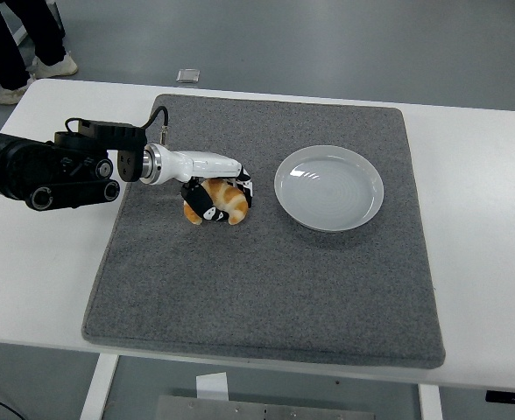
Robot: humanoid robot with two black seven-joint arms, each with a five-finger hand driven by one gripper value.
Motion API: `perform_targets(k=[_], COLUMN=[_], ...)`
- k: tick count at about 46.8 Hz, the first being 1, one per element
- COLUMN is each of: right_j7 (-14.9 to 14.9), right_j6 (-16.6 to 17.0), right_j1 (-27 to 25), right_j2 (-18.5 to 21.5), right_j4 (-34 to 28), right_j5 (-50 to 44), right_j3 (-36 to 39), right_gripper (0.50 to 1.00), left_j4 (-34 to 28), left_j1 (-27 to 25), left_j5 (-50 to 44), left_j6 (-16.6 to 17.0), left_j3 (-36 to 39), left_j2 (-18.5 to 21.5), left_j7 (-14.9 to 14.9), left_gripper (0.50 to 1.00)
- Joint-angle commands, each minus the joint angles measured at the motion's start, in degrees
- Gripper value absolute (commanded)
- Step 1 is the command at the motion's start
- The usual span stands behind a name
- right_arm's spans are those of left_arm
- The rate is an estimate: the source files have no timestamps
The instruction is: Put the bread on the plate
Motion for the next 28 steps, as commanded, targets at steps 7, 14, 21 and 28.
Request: perform_targets(k=[7,14,21,28], right_j7=[0.0,0.0,0.0,0.0], right_j6=[-0.01,-0.01,-0.01,-0.01], right_j1=[-0.01,-0.01,-0.01,-0.01], right_j2=[0.0,0.0,0.0,0.0], right_j4=[0.0,0.0,0.0,0.0], right_j5=[0.0,0.0,0.0,0.0], right_j3=[0.0,0.0,0.0,0.0], right_gripper=[0.954,0.952,0.952,0.952], left_j4=[-0.18,-0.18,-0.18,-0.09], left_j1=[-1.66,-5.26,-10.36,-13.96], left_j5=[-0.14,-0.49,-1.11,-1.28], left_j6=[0.02,-0.07,-0.33,-1.21], left_j3=[-1.58,-4.65,-7.29,-9.67], left_j2=[0.66,1.98,3.04,3.91], left_j7=[-0.4,-0.4,-0.4,-0.4], left_gripper=[0.5,0.5,0.5,0.5])
